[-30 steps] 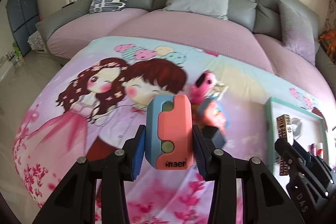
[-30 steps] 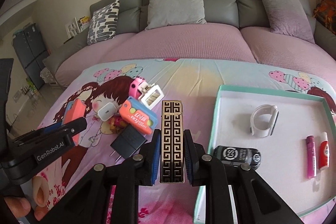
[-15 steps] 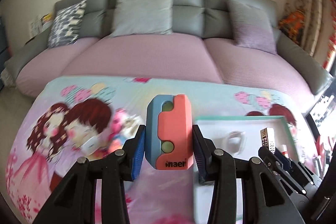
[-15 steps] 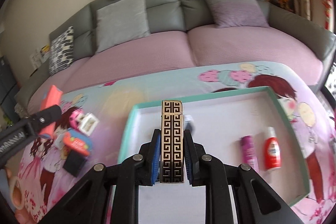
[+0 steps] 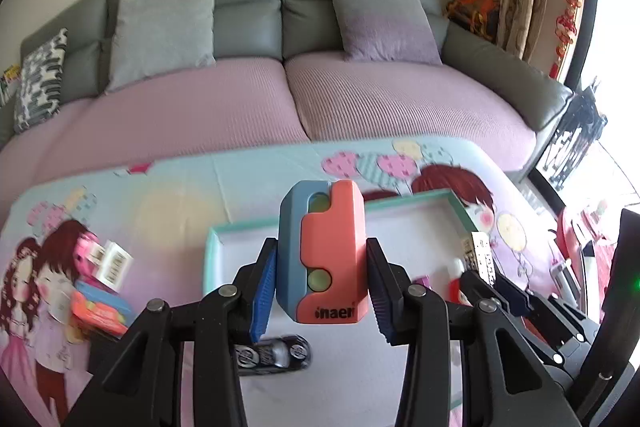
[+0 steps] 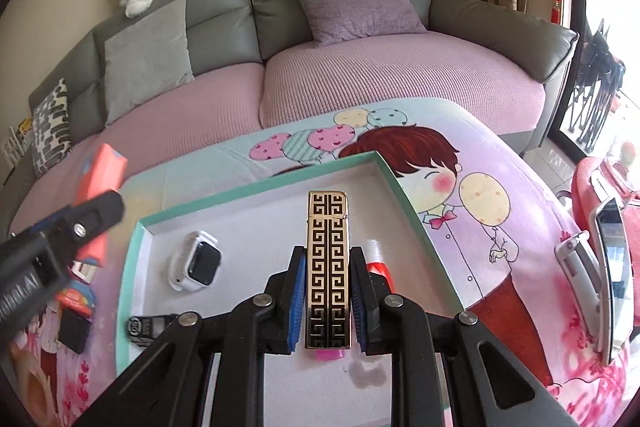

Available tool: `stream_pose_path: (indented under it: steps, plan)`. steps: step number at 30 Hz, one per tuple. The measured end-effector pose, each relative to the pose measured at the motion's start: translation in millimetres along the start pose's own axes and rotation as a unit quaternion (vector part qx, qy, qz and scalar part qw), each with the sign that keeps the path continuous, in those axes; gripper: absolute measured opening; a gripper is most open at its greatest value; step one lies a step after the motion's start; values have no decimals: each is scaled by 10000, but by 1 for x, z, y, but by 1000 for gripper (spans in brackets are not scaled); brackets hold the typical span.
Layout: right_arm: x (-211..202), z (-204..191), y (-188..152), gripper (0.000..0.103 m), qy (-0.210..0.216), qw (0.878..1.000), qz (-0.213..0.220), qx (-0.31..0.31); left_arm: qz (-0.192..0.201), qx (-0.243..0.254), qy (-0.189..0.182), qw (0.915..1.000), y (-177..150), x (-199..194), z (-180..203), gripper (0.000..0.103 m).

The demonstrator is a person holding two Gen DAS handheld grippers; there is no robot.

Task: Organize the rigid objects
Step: 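Lift and carry the block and gold box over the teal tray, then lower the block and gold box into the tray and open both tools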

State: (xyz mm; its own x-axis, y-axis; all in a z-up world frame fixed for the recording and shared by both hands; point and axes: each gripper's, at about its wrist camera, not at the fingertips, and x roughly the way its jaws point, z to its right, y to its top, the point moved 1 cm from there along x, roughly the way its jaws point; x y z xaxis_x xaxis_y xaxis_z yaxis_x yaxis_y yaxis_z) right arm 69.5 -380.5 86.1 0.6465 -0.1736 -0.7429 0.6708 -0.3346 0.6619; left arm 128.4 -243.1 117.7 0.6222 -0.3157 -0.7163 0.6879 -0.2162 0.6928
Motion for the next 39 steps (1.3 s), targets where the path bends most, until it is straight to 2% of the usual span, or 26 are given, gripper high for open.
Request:
stream_pose_path:
  steps: [5, 11, 28, 39]
  plan:
    - [13, 1, -7, 22, -121, 9996, -249, -83, -357, -18, -5, 9994, -21, 21, 2, 44]
    - [20, -3, -12, 22, -95, 9992, -332, -181, -657, -87, -6, 9978, -39, 36, -4, 44]
    - [31, -4, -17, 22, -66, 9981, -572, -206, -932, -6, 73, 9956, -48, 49, 2, 44]
    - [43, -5, -21, 23, -205, 9959, -825, -317, -1070, -25, 142, 9942, -52, 57, 0, 44]
